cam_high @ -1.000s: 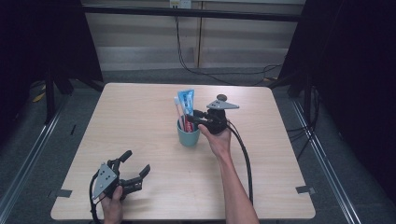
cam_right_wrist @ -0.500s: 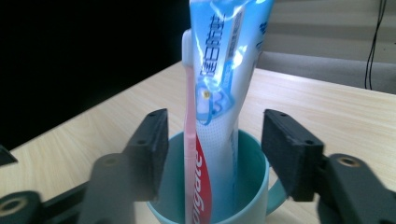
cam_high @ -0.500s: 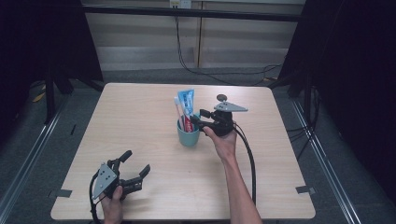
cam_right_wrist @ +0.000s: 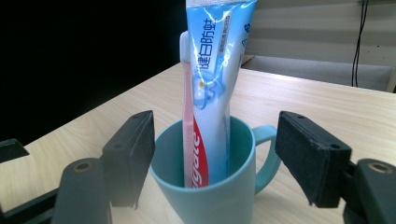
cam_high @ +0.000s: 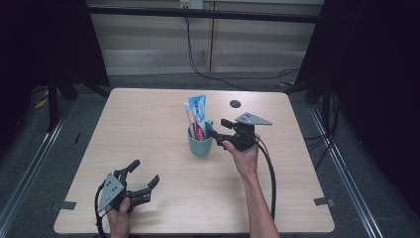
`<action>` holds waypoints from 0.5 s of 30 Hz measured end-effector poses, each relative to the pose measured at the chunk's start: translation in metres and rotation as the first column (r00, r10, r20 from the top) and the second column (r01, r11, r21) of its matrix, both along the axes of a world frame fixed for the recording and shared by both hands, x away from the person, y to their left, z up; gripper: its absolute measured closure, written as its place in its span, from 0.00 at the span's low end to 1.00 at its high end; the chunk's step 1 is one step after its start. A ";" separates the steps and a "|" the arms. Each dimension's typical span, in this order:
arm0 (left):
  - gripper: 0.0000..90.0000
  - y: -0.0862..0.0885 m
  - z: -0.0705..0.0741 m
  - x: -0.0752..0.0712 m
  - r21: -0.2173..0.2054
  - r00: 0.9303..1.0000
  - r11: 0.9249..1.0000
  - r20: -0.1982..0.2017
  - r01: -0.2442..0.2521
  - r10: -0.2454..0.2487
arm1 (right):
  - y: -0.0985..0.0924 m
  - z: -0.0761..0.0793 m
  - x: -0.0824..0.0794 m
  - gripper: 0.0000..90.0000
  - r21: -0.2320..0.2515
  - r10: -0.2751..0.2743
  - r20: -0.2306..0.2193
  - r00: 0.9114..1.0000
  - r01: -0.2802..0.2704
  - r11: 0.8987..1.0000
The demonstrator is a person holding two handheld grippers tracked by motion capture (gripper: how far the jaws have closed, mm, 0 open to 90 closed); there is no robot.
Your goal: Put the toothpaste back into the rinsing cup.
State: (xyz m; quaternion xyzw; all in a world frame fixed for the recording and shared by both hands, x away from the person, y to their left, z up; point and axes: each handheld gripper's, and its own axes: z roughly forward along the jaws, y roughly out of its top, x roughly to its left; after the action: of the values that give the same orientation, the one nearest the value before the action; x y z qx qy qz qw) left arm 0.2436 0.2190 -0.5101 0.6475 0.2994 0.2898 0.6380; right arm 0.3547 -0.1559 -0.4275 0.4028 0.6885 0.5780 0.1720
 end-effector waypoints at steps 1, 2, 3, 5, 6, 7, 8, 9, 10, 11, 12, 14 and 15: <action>0.17 0.000 0.000 0.000 -0.003 1.000 1.000 0.000 0.000 0.000 | -0.002 -0.001 -0.002 0.29 0.006 -0.004 -0.002 1.000 0.004 1.000; 0.17 0.000 0.000 0.000 -0.002 1.000 1.000 -0.001 0.000 0.000 | -0.004 -0.002 -0.003 0.27 0.009 -0.004 -0.003 1.000 0.004 1.000; 0.17 0.000 0.000 0.000 -0.003 1.000 1.000 0.000 0.001 -0.001 | -0.006 -0.003 -0.005 0.25 0.005 -0.014 -0.004 1.000 0.014 1.000; 0.17 0.000 0.000 0.000 -0.002 1.000 1.000 -0.001 0.000 0.000 | -0.009 -0.005 -0.008 0.24 -0.006 -0.028 -0.005 1.000 0.028 1.000; 0.17 0.000 0.000 0.000 -0.002 1.000 1.000 0.000 0.000 0.000 | -0.011 -0.005 -0.010 0.23 -0.006 -0.030 -0.009 1.000 0.030 1.000; 0.17 0.000 0.000 0.000 0.000 1.000 1.000 0.000 0.000 0.000 | -0.012 -0.005 -0.011 0.23 -0.015 -0.035 -0.008 0.999 0.035 0.999; 0.17 0.000 0.000 0.000 -0.002 1.000 1.000 0.000 0.001 -0.001 | -0.014 -0.005 -0.013 0.22 -0.019 -0.043 -0.008 0.999 0.043 0.999; 0.17 0.000 0.000 0.000 0.000 1.000 1.000 0.000 0.000 0.000 | -0.015 -0.005 -0.015 0.22 -0.018 -0.044 -0.007 0.999 0.044 0.999; 0.17 0.000 0.000 0.000 0.000 1.000 1.000 0.000 0.000 0.000 | -0.016 -0.005 -0.017 0.21 -0.021 -0.047 -0.008 0.999 0.047 0.999; 0.17 0.000 0.000 0.000 -0.003 1.000 1.000 0.000 0.001 -0.001 | -0.017 -0.005 -0.019 0.21 -0.025 -0.054 -0.006 0.999 0.054 0.998; 0.17 0.000 0.000 0.000 -0.003 1.000 1.000 0.000 0.000 0.000 | -0.019 -0.005 -0.021 0.21 -0.025 -0.057 -0.004 0.998 0.057 0.998; 0.17 0.000 0.000 0.000 -0.003 1.000 1.000 0.000 0.000 0.000 | -0.021 -0.006 -0.025 0.21 -0.020 -0.069 0.000 0.998 0.069 0.997; 0.17 0.000 0.000 0.000 0.000 1.000 1.000 0.000 0.000 0.000 | -0.022 -0.006 -0.027 0.21 -0.024 -0.074 0.003 0.997 0.074 0.997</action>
State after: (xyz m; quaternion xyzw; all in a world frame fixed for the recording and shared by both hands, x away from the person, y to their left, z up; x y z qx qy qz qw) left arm 0.2436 0.2190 -0.5101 0.6474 0.2994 0.2898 0.6381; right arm 0.3273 -0.1781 -0.4331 0.4253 0.6800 0.5634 0.1986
